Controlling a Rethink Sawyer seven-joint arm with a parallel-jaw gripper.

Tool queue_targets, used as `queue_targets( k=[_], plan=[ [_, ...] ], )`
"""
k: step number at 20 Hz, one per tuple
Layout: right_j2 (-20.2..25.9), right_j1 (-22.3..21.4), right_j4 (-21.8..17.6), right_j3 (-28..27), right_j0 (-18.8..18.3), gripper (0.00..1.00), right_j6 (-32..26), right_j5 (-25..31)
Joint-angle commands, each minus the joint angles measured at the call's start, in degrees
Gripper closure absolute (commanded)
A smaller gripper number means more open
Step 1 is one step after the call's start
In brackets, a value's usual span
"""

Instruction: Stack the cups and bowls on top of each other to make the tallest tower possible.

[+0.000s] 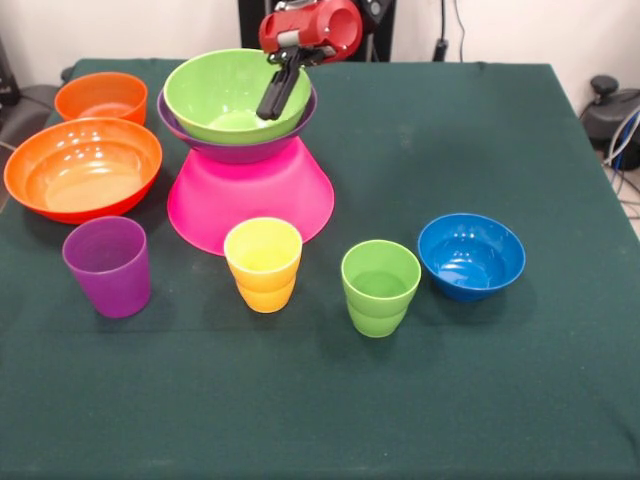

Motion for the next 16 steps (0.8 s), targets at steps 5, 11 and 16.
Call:
queue_targets(
  k=[5,11,16],
  plan=[
    [10.88,-0.43,-2.25,0.19,0.59,1.00,-7.10,-5.54],
    [11.39,2.34,0.85,1.43,0.43,1.00,-8.06,-8.90],
    [12.22,2.98,0.99,2.83,0.80,1.00,-7.77,-10.09]
  ],
)
